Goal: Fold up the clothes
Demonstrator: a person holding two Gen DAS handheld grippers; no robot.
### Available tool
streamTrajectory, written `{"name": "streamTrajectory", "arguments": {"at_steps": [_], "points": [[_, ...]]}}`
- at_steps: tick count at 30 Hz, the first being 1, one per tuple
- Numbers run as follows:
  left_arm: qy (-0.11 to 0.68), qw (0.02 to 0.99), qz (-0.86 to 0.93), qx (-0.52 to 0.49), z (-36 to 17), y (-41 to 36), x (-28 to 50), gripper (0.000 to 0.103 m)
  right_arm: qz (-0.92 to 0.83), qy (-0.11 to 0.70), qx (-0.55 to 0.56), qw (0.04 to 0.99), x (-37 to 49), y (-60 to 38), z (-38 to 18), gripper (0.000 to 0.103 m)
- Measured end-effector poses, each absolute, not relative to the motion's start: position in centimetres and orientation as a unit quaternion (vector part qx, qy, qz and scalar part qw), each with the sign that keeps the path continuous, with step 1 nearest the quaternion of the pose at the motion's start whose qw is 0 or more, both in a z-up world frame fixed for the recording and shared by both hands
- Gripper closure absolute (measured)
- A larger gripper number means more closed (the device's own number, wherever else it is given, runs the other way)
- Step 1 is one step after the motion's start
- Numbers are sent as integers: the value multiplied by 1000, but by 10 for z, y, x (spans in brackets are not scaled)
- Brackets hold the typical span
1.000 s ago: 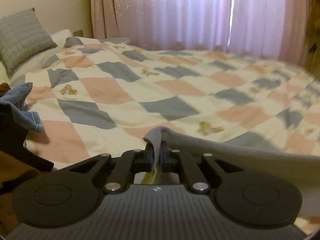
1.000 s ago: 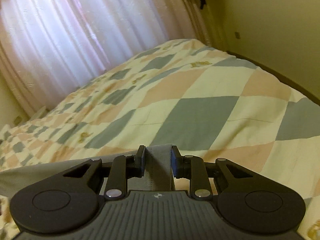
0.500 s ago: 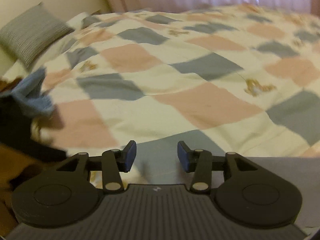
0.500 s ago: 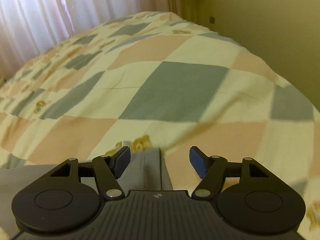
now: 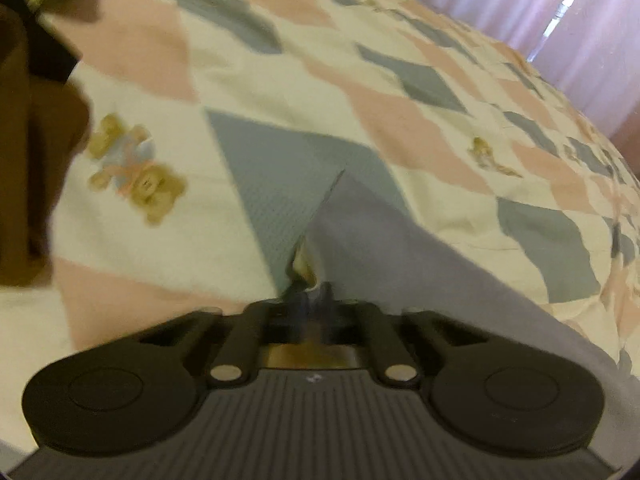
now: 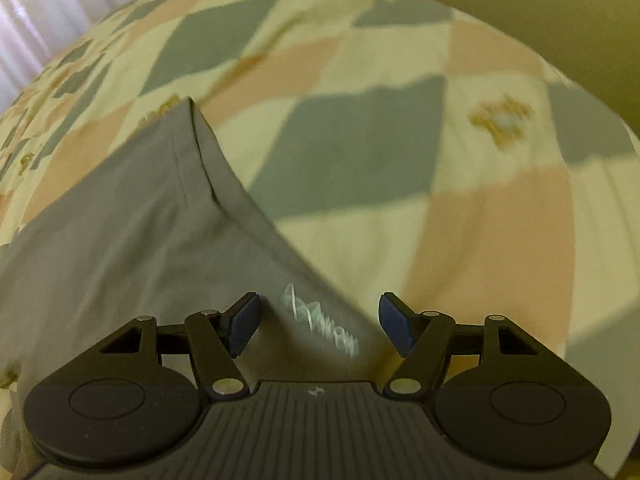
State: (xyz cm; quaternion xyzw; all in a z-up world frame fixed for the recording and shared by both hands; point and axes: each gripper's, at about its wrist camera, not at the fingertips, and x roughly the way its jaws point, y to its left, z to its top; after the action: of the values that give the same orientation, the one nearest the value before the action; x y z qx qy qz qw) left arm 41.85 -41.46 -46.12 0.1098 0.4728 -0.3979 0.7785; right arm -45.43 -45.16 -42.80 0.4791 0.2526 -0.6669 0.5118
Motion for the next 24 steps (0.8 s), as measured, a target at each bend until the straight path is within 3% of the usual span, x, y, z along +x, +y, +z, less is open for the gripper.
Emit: {"name": "streamTrajectory", "arguments": {"at_steps": [4, 6, 9, 11, 18, 22, 24], "points": [[308, 788, -443, 296, -449, -440, 393, 96, -681, 228, 486, 499, -456, -427, -418, 36], [287, 777, -438, 349, -460, -450, 390, 90, -688, 224, 481, 495, -458, -418, -413, 36], [249, 768, -423, 411, -472, -458, 383, 68, -693, 201, 490, 489, -464, -409, -409, 36], [254, 779, -412, 398, -464, -445, 382, 61, -693, 180, 503, 485, -471, -403, -408, 36], [364, 827, -311, 294, -416, -334, 395, 58, -652, 100, 554, 507, -514, -383, -414, 36], [420, 827, -289, 238, -393, -248, 354, 58, -615, 64, 586, 523, -539, -382, -435, 37], [455, 814, -298, 204, -387, -212, 321, 58, -592, 52, 598, 538, -548, -384, -446, 43]]}}
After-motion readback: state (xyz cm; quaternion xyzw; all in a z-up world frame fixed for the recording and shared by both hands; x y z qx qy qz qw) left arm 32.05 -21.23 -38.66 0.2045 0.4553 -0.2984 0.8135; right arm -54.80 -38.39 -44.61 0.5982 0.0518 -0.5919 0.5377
